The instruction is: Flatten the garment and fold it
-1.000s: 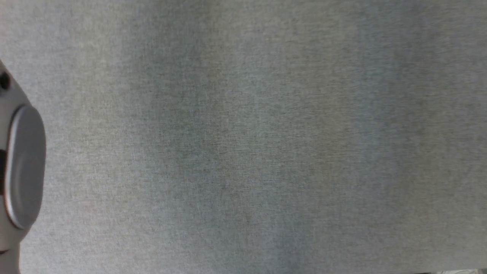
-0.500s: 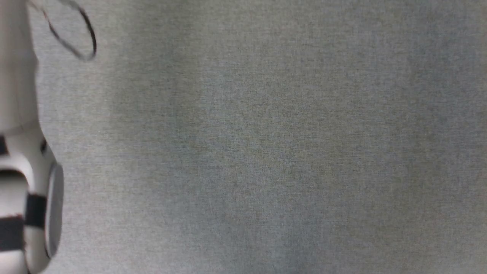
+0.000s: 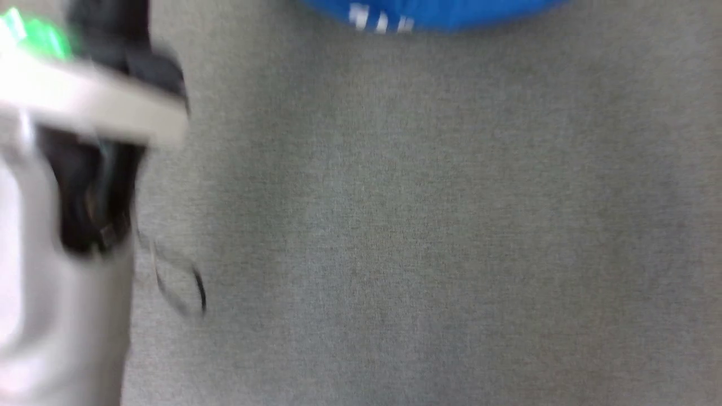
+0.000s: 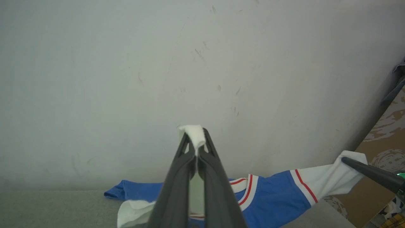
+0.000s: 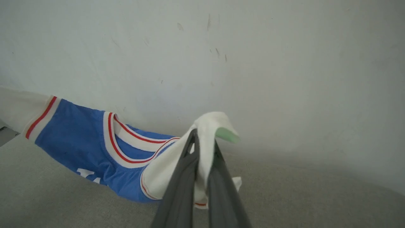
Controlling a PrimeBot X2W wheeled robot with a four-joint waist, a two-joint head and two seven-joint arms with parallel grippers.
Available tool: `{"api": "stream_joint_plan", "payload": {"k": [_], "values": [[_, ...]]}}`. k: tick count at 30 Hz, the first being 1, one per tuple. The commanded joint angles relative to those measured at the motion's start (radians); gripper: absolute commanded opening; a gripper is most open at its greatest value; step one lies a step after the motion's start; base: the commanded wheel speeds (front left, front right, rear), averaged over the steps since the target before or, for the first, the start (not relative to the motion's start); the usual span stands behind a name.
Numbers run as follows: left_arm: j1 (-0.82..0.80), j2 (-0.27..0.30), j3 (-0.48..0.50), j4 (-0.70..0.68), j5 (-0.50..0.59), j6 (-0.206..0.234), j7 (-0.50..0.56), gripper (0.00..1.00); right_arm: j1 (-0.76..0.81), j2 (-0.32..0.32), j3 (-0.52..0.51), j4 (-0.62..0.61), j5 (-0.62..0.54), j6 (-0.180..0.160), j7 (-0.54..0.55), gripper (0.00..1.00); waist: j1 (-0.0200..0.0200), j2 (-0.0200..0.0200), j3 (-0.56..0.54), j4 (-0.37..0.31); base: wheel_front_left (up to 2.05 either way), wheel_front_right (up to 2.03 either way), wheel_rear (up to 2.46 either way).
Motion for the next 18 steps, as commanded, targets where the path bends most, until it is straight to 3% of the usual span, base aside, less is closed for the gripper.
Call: {"api": "stream_joint_plan", "payload": {"k": [1,8,13,18], "values": [[0.055,-0.001,0.006,-0.023,-0.005,0.010,-0.008,0.00,0.048,0.013,-0.016,-0.023,0.006,-0.001,0.005,0.00,0.0003,-0.0001,-0.060,-0.001,0.00,0.00,0.00],[0.440,0.005,0.016,-0.167,-0.029,0.024,-0.042,0.00,0.351,0.102,-0.097,-0.167,0.022,-0.001,0.058,0.00,0.0003,-0.0001,-0.126,0.000,0.00,0.00,0.00],[0.658,0.001,0.005,-0.185,-0.051,0.019,-0.062,0.00,0.558,0.152,-0.134,-0.228,0.057,-0.001,0.093,0.00,0.0003,-0.0001,-0.174,0.019,0.00,0.00,0.00],[0.838,0.052,-0.034,-0.163,-0.075,0.006,0.020,0.00,0.774,0.159,-0.111,-0.260,0.117,-0.001,0.148,0.00,0.0003,-0.0001,-0.242,0.030,0.00,0.00,0.00]]}}
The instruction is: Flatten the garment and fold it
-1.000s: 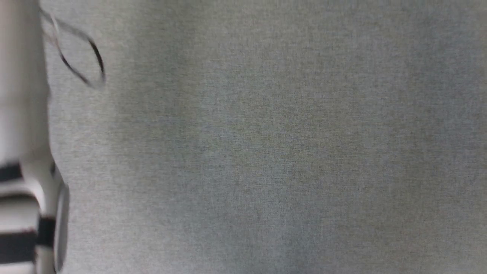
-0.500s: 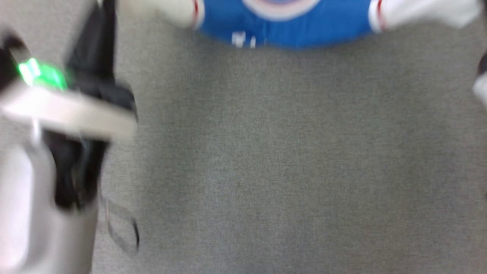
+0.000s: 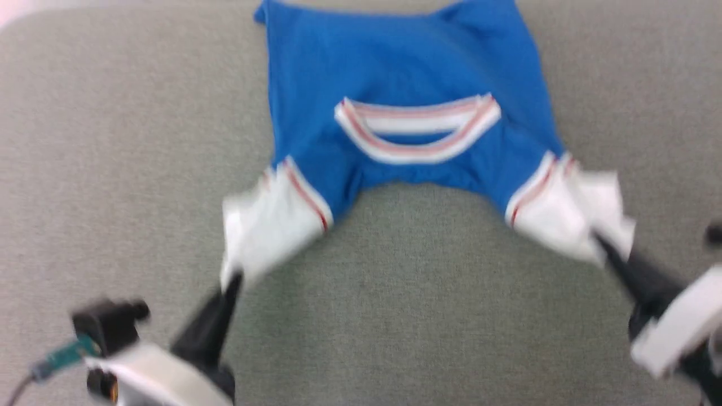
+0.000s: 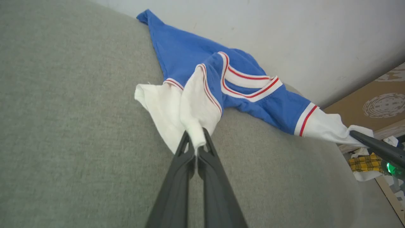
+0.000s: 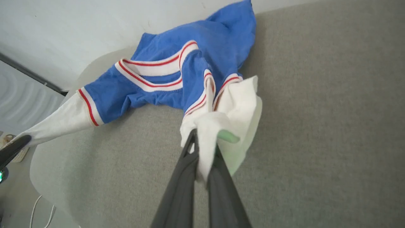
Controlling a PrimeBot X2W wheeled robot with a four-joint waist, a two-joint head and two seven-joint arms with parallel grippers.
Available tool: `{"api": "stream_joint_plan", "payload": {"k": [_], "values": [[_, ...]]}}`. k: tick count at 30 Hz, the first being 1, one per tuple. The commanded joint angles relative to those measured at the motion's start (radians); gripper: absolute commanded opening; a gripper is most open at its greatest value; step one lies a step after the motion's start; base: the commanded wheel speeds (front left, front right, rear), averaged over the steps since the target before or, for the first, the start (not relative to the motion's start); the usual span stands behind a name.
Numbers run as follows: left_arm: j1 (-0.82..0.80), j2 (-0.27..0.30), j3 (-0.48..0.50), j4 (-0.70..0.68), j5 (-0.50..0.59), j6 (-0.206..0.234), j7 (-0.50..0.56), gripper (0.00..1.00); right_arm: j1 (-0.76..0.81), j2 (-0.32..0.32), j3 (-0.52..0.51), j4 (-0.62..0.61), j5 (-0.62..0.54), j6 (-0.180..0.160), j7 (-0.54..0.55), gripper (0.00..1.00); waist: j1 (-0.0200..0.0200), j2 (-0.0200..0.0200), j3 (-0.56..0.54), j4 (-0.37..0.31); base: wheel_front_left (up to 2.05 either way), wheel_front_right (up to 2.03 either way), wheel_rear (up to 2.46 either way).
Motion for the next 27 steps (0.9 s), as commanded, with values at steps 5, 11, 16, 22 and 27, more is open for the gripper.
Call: {"api": "stream_joint_plan", "payload": {"k": [5,11,16,22,27], "values": [[0.158,0.061,-0.008,0.010,-0.020,0.023,0.089,0.00,0.182,-0.031,0.001,-0.006,0.054,-0.001,0.033,0.00,0.0002,-0.0001,-0.086,0.012,0.00,0.00,0.00],[0.266,0.083,0.000,0.043,-0.022,0.045,0.103,0.00,0.333,-0.051,-0.026,0.016,0.040,-0.001,0.056,0.00,0.0002,-0.0001,-0.131,0.004,0.00,0.00,0.00],[0.309,0.081,0.006,0.060,-0.024,0.054,0.089,0.00,0.425,-0.038,-0.056,0.054,0.048,-0.001,0.061,0.00,0.0002,-0.0001,-0.165,-0.003,0.00,0.00,0.00],[0.356,0.094,0.014,0.056,-0.017,0.069,0.090,0.00,0.489,-0.029,-0.098,0.062,0.051,-0.001,0.065,0.00,0.0002,-0.0001,-0.179,-0.006,0.00,0.00,0.00],[0.375,0.082,0.022,0.052,-0.020,0.076,0.066,0.00,0.500,-0.020,-0.117,0.070,0.032,-0.001,0.051,0.00,0.0002,-0.0001,-0.189,-0.005,0.00,0.00,0.00]]}}
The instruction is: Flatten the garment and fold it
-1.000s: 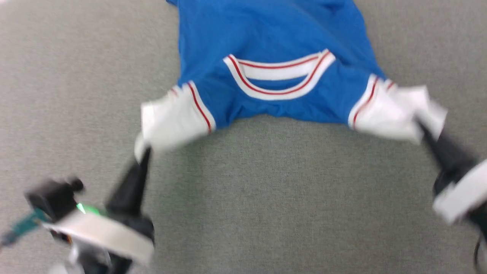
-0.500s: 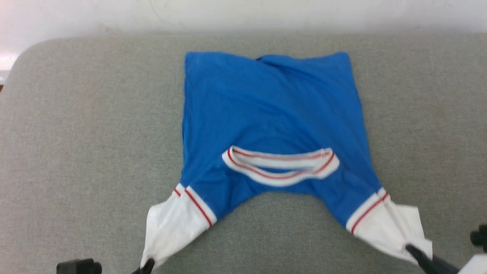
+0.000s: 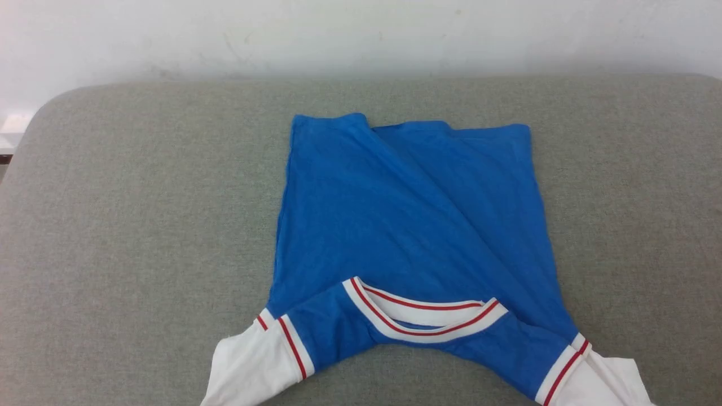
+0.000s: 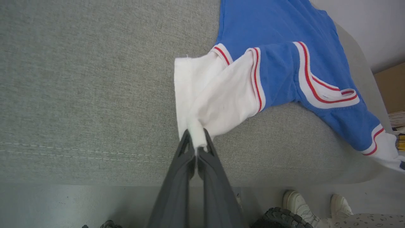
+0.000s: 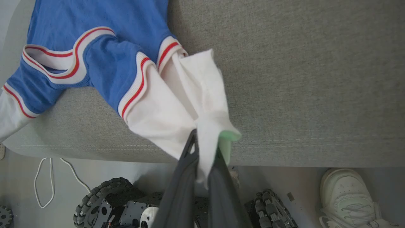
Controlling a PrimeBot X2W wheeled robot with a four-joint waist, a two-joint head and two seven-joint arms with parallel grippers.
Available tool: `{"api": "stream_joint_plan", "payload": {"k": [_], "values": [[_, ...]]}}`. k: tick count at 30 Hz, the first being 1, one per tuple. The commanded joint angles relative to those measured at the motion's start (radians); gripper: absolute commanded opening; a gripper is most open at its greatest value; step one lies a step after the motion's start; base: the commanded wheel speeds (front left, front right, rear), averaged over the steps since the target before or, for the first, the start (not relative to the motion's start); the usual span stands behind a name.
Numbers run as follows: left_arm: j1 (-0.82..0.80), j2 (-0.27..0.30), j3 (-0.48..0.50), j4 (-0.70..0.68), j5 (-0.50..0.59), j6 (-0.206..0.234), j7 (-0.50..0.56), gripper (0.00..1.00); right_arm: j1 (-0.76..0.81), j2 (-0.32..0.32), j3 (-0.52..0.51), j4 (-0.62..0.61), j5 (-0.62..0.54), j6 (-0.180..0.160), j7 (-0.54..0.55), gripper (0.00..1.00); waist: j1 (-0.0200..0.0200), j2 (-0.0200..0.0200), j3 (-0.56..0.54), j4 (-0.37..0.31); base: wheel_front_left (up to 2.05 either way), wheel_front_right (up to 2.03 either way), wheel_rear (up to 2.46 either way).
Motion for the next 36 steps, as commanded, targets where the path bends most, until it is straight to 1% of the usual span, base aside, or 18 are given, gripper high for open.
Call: {"api": "stream_joint_plan", "payload": {"k": [1,8,13,16,20,25,26,27,28,29,30,31,33,36], "values": [[0.006,-0.008,0.002,-0.006,0.003,0.003,-0.011,0.00,0.005,0.009,-0.006,0.004,-0.008,-0.001,-0.012,0.00,0.0000,0.0001,-0.004,0.004,0.00,0.00,0.00],[-0.038,-0.024,-0.003,-0.058,0.007,-0.008,-0.042,0.00,-0.047,0.017,0.028,0.026,-0.036,-0.001,-0.043,0.00,0.0000,0.0001,0.000,0.021,0.00,0.00,0.00],[-0.095,-0.030,-0.021,-0.116,0.018,-0.020,-0.046,0.00,-0.131,-0.002,0.087,0.092,-0.083,-0.001,-0.089,0.00,0.0000,0.0001,0.027,0.031,0.00,0.00,0.00],[-0.132,-0.028,-0.033,-0.146,0.030,-0.023,-0.038,0.00,-0.188,-0.017,0.136,0.165,-0.125,-0.001,-0.123,0.00,0.0000,0.0001,0.045,0.035,0.00,0.00,0.00],[-0.170,-0.028,-0.049,-0.173,0.040,-0.022,-0.022,0.00,-0.260,-0.014,0.187,0.292,-0.147,-0.001,-0.176,0.00,0.0000,0.0001,0.063,0.037,0.00,0.00,0.00],[-0.198,-0.033,-0.063,-0.173,0.046,-0.019,-0.015,0.00,-0.334,-0.004,0.229,0.465,-0.171,-0.001,-0.272,0.00,0.0000,0.0001,0.073,0.036,0.00,0.00,0.00],[-0.200,-0.034,-0.065,-0.171,0.048,-0.019,-0.015,0.00,-0.344,-0.002,0.233,0.492,-0.169,-0.001,-0.288,0.00,0.0000,0.0001,0.072,0.036,0.00,0.00,0.00],[-0.200,-0.034,-0.065,-0.171,0.048,-0.019,-0.015,0.00,-0.344,-0.002,0.233,0.492,-0.169,-0.001,-0.288,0.00,0.0000,0.0001,0.072,0.036,0.00,0.00,0.00],[-0.201,-0.035,-0.067,-0.170,0.048,-0.019,-0.015,0.00,-0.352,-0.002,0.237,0.511,-0.167,-0.001,-0.303,0.12,0.0000,0.0001,0.070,0.037,0.00,0.00,0.00],[-0.201,-0.035,-0.069,-0.169,0.048,-0.019,-0.015,0.00,-0.358,-0.005,0.240,0.523,-0.165,-0.001,-0.317,0.41,0.0000,0.0001,0.068,0.037,0.00,0.00,0.00],[-0.200,-0.035,-0.069,-0.168,0.047,-0.019,-0.014,0.00,-0.360,-0.011,0.242,0.527,-0.160,-0.001,-0.326,0.82,0.0000,0.0001,0.067,0.038,0.00,0.00,0.00],[-0.199,-0.034,-0.069,-0.168,0.046,-0.019,-0.013,0.00,-0.359,-0.019,0.241,0.525,-0.153,-0.001,-0.327,1.00,0.0000,0.0001,0.065,0.040,0.00,0.00,0.00],[-0.196,-0.032,-0.067,-0.172,0.044,-0.019,-0.014,0.00,-0.349,-0.044,0.232,0.493,-0.138,-0.001,-0.310,1.00,0.0000,0.0001,0.062,0.046,0.00,0.00,0.00],[-0.191,-0.030,-0.063,-0.184,0.049,-0.017,-0.021,0.00,-0.326,-0.087,0.174,0.365,-0.107,-0.001,-0.269,1.00,0.0000,0.0001,0.064,0.053,0.00,0.00,0.00]]}}
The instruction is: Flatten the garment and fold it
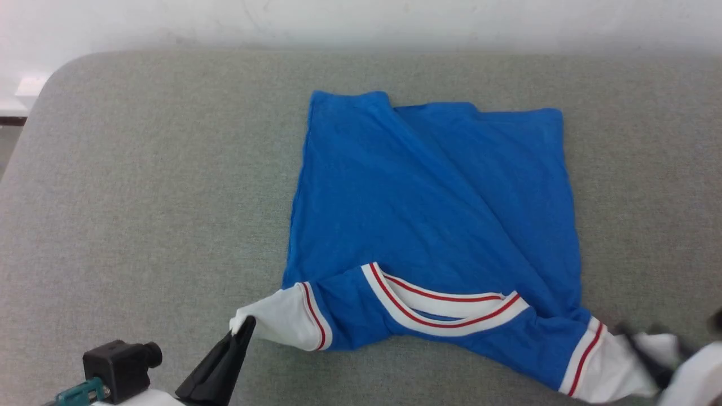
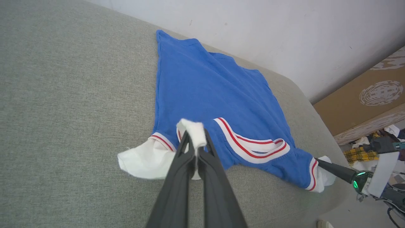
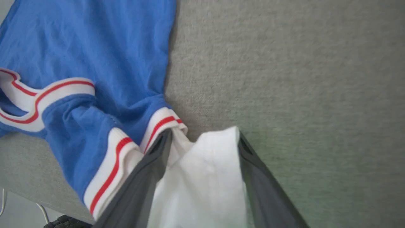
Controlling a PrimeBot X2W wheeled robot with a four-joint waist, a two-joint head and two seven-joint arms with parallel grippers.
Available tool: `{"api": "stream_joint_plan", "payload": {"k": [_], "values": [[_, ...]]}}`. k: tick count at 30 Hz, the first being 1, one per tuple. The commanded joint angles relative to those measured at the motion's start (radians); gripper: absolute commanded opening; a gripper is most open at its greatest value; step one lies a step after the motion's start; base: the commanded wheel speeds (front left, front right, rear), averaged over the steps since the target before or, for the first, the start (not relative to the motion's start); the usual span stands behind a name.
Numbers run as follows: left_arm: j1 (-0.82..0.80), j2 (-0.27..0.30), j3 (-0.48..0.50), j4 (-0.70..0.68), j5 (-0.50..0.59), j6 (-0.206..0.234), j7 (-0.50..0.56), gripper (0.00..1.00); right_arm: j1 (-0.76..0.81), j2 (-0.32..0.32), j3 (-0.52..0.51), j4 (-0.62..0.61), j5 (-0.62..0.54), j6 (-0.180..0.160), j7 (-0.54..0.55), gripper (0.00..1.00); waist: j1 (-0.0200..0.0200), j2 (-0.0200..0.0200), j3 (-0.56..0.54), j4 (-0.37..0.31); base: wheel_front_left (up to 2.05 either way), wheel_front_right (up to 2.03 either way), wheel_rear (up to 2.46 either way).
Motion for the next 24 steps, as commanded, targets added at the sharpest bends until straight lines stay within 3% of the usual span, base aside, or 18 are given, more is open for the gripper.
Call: {"api": "stream_joint_plan", "payload": {"k": [1,7,11,14,18,24], "values": [[-0.002,0.000,0.002,-0.010,0.007,0.003,-0.006,0.00,0.003,-0.023,-0.036,-0.040,0.010,-0.006,0.014,1.00,-0.0001,0.0001,0.003,0.004,0.00,0.00,0.00],[-0.010,-0.007,-0.014,-0.049,0.029,0.002,-0.021,0.00,-0.109,-0.052,-0.251,-0.390,-0.028,-0.006,0.153,1.00,-0.0001,0.0001,0.056,0.030,0.00,0.00,0.00],[-0.043,-0.018,-0.037,-0.063,0.048,-0.008,-0.033,0.00,-0.338,-0.055,-0.278,-0.481,-0.100,-0.006,0.287,1.00,-0.0001,0.0001,0.120,0.059,0.00,0.00,0.00],[-0.078,-0.028,-0.058,-0.066,0.061,-0.019,-0.040,0.00,-0.548,-0.051,-0.251,-0.442,-0.171,-0.006,0.356,1.00,-0.0001,0.0001,0.181,0.088,0.00,0.00,0.00],[-0.129,-0.047,-0.087,-0.060,0.079,-0.035,-0.053,0.00,-0.795,-0.015,-0.223,-0.289,-0.293,-0.006,0.436,1.00,-0.0001,0.0001,0.257,0.133,0.00,0.00,0.00],[-0.190,-0.077,-0.132,-0.044,0.101,-0.056,-0.070,0.00,-1.000,0.054,-0.255,-0.029,-0.478,-0.006,0.544,1.00,-0.0001,0.0001,0.345,0.203,0.00,0.00,0.00]]}}
